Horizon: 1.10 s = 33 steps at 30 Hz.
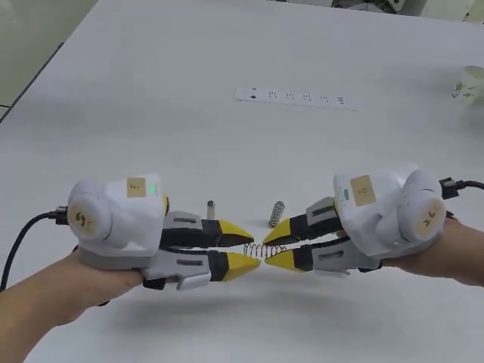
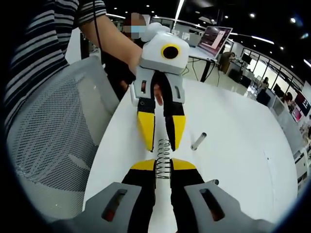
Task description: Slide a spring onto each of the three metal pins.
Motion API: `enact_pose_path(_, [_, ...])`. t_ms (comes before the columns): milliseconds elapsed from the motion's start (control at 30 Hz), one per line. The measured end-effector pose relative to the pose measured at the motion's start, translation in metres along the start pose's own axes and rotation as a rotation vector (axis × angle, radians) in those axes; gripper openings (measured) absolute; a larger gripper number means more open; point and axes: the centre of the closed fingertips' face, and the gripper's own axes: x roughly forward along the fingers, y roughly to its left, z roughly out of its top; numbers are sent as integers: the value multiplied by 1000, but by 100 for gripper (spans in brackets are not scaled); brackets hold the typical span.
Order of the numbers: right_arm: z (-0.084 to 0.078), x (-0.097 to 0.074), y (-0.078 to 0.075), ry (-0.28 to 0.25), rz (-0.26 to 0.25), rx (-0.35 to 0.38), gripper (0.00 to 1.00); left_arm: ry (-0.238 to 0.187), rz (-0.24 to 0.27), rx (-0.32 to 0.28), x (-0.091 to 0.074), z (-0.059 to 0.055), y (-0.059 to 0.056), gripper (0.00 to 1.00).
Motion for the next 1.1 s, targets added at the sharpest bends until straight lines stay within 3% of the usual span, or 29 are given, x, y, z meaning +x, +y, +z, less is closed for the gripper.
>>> enact_pose_path(1100, [6,0,2,-14,14,20,7,8,-14,37,0,-1,-3,3])
